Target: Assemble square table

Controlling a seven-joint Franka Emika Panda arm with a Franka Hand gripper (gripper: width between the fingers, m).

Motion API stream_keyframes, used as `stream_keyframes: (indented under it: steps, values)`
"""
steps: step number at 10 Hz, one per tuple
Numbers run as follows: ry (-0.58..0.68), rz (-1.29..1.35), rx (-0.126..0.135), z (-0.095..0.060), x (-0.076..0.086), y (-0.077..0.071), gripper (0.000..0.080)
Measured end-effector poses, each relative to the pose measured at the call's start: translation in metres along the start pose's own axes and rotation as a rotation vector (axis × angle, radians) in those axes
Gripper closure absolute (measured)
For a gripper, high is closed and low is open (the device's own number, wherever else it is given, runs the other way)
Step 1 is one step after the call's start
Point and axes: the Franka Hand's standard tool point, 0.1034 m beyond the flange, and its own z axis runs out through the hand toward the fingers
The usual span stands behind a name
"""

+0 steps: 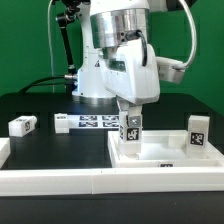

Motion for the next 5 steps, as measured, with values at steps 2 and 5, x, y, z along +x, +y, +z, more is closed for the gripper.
stream_keyframes:
  steps: [2,5]
  values:
    - [0.002,-0.125,0.007,0.0015,-0.0049,-0.0025,0.0196]
    - [0.003,-0.406,0.007,0.0020,-0.0048,-0.0027,0.0152]
